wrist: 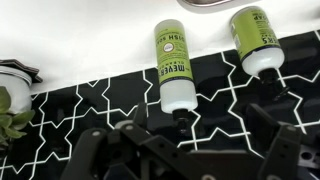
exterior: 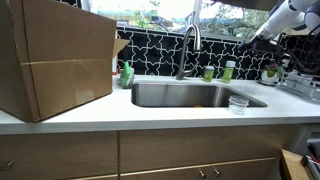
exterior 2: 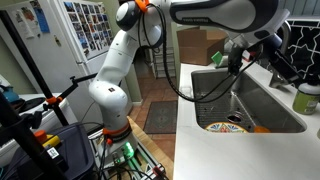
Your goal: Place the white and green bottle on the right upright.
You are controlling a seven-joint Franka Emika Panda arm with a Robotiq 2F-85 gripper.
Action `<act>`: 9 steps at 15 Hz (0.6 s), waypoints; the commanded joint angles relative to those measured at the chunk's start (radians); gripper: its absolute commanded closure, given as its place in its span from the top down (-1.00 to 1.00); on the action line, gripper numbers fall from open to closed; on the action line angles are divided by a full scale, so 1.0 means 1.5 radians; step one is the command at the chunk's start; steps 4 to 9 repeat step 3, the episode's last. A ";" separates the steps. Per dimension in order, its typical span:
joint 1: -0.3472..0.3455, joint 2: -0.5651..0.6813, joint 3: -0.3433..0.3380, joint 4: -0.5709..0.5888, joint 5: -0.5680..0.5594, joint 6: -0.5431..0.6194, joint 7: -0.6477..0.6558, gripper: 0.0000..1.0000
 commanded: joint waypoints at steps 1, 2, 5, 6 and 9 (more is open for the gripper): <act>-0.005 -0.019 0.020 0.008 -0.029 -0.012 0.017 1.00; -0.007 -0.019 0.020 0.010 -0.030 -0.011 0.019 1.00; -0.008 -0.019 0.020 0.011 -0.030 -0.011 0.019 1.00; -0.008 -0.019 0.020 0.011 -0.030 -0.011 0.019 1.00; -0.008 -0.019 0.020 0.011 -0.030 -0.011 0.019 1.00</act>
